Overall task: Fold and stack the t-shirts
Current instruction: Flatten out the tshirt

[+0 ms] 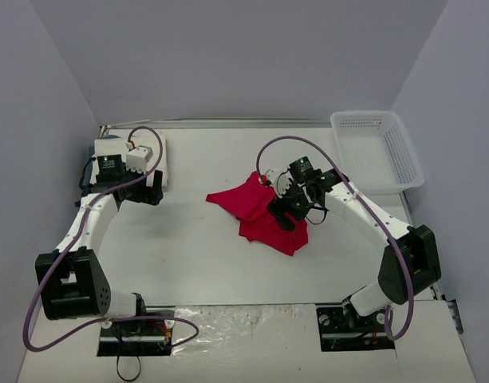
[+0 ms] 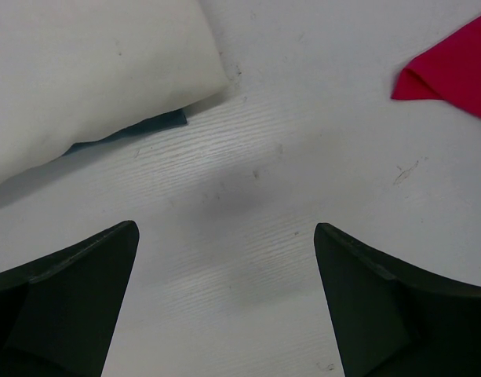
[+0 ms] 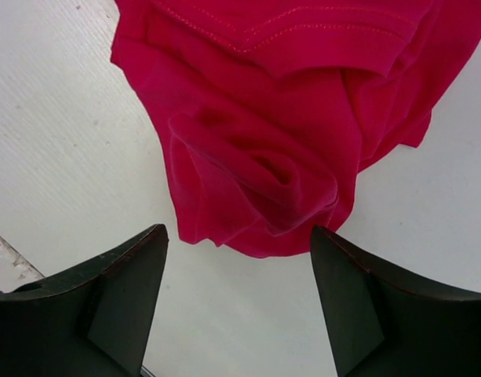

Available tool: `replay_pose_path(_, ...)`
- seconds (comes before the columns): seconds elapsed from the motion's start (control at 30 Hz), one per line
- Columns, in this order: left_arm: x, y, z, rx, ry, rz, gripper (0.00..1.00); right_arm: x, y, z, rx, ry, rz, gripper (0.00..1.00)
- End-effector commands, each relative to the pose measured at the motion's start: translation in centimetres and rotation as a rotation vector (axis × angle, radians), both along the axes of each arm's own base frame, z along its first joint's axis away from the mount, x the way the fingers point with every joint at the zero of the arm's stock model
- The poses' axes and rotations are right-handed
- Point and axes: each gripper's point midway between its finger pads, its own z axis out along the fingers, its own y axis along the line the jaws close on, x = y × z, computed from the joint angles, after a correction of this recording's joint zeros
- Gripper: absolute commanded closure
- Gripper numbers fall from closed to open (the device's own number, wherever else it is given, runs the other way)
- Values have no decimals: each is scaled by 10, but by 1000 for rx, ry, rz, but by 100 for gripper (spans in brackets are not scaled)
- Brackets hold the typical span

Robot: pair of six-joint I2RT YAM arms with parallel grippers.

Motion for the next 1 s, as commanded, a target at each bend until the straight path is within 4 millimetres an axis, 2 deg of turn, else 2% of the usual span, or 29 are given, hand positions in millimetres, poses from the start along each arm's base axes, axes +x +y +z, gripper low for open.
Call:
replay_pose_path(0.0,3,0,8,2,-20,-21,6,8,-2,-13,-25,-25,0,31)
replay_pose_path(0.1,3,-1,7,1,-19,-23,6,15,0,-26,-39,-13,-2,36)
replay_pose_path(0.2,2,-1,6,3,-18,-27,6,23,3,-30,-42,-24,-10,43)
replay_pose_path(0.27,1,-1,4,5,-14,-27,6,27,5,-30,-36,-29,-10,44)
replay_pose_path(0.3,2,-1,5,3,-17,-29,6,31,8,-32,-34,-27,-12,54)
replay_pose_path(0.33,2,-1,4,3,-16,-29,6,33,9,-33,-37,-27,-13,55)
replay_pose_path(0.37,2,-1,4,3,-14,-29,6,35,9,-34,-38,-27,-17,76)
replay_pose_path(0.47,1,-1,3,2,-9,-31,6,37,8,-34,-45,-28,-25,100)
replay_pose_path(0.6,0,-8,7,-16,-15,-64,3,33,4,-22,-40,-57,-35,100)
replay_pose_path(0.7,-6,-33,7,38,-8,-183,2,29,-7,-3,-58,-103,-43,100)
replay_pose_path(0.73,-10,-58,6,57,-10,-268,2,28,-10,8,-52,-130,-50,100)
replay_pose_path(0.83,-17,-88,-2,94,17,-403,2,24,-17,24,-36,-160,-71,100)
replay_pose_path(0.87,-23,-103,-7,103,41,-457,2,22,-19,25,-35,-162,-76,100)
replay_pose_path(0.97,-25,-132,-17,130,79,-563,6,16,-30,20,-42,-150,-97,100)
